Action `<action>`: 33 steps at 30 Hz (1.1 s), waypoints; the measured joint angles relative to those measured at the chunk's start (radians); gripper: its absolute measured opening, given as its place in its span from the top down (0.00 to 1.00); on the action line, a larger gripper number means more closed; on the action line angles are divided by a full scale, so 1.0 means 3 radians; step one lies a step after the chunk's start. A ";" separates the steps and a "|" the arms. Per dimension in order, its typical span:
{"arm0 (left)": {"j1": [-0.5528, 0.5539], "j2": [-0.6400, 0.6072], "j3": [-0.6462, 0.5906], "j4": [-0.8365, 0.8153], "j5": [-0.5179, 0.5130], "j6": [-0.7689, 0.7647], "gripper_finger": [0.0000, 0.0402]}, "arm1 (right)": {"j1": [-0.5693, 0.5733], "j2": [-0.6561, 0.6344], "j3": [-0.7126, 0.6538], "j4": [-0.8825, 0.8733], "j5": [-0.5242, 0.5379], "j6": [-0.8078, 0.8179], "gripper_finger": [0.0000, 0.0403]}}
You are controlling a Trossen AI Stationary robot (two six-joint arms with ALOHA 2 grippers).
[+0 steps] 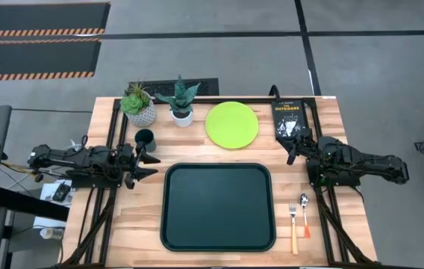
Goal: Pick and place plate/cup/fork/spoon on tray
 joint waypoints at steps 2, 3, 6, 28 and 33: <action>0.0000 -0.0001 0.0001 0.0007 -0.0033 -0.0025 0.50 | 0.0001 0.0001 -0.0001 0.0000 -0.0001 0.0000 0.93; 0.0000 -0.0001 0.0001 0.0009 -0.0042 -0.0075 0.50 | 0.0001 0.0001 0.0000 -0.0001 0.0000 -0.0018 0.93; -0.0001 0.0000 0.0001 0.0074 -0.0183 -0.0576 0.50 | 0.0000 0.0001 -0.0001 0.0000 0.0004 -0.0242 0.93; 0.0000 -0.0001 0.0001 0.0196 -0.1665 -0.1703 0.50 | 0.0000 -0.0003 -0.0011 0.0162 0.0006 0.1637 0.93; -0.0001 0.0000 0.0001 0.0196 -0.1740 -0.1812 0.50 | -0.0002 -0.0001 -0.0009 0.0203 0.0003 0.2004 0.92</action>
